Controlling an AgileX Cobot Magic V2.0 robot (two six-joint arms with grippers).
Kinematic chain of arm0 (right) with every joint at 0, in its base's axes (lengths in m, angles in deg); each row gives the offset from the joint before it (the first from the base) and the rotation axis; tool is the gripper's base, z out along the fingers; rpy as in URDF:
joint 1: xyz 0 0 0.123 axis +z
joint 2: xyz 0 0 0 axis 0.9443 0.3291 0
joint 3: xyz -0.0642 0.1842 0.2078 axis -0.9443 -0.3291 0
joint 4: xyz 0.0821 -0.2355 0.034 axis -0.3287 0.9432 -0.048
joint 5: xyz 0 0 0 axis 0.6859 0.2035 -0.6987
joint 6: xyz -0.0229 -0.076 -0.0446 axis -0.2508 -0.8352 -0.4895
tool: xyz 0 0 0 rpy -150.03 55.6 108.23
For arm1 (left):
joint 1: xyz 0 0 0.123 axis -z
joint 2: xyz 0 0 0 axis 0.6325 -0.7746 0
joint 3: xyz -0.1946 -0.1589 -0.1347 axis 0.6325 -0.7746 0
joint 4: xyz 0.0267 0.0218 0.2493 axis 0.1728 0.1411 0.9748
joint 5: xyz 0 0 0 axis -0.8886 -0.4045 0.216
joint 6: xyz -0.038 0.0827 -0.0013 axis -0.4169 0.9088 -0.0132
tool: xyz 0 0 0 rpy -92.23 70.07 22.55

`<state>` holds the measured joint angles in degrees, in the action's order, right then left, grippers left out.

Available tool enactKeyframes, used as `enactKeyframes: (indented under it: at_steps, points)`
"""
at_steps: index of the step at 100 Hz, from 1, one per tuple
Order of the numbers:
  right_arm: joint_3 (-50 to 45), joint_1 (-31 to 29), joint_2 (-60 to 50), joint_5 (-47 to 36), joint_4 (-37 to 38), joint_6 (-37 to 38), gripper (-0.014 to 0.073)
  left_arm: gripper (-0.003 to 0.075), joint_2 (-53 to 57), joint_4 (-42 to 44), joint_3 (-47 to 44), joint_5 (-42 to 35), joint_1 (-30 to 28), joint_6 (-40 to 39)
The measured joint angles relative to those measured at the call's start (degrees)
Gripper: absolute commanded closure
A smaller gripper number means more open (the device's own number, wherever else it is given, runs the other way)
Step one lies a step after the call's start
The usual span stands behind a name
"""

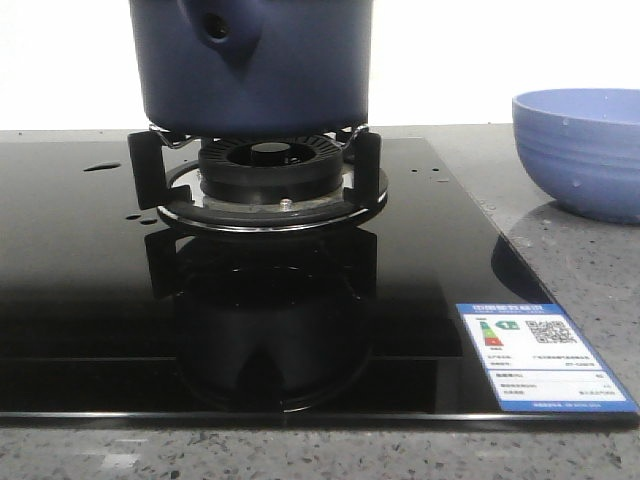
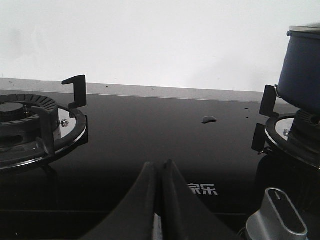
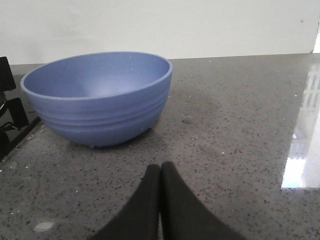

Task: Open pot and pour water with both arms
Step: 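Move left gripper toward the blue lid knob, right gripper toward the bowl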

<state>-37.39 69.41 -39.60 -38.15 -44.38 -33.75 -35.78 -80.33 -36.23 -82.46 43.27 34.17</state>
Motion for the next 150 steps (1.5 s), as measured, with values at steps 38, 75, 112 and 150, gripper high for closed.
enactKeyframes:
  at_steps: [38, 75, 112, 150]
  points:
    - [0.0, 0.0, 0.0, 0.0, 0.0, 0.0, 0.0654, 0.0739, 0.0, 0.0, 0.0, 0.0, 0.0, 0.0]
    - [0.0, 0.0, 0.0, 0.0, 0.0, 0.0, 0.0654, 0.0739, 0.0, 0.0, 0.0, 0.0, 0.0, 0.0]
    - [0.0, 0.0, 0.0, 0.0, 0.0, 0.0, 0.0654, 0.0739, 0.0, 0.0, 0.0, 0.0, 0.0, 0.0]
    - [0.0, 0.0, 0.0, -0.5, -12.4, 0.0, 0.0654, 0.0739, 0.0, -11.6, 0.0, 0.0, 0.0, 0.0]
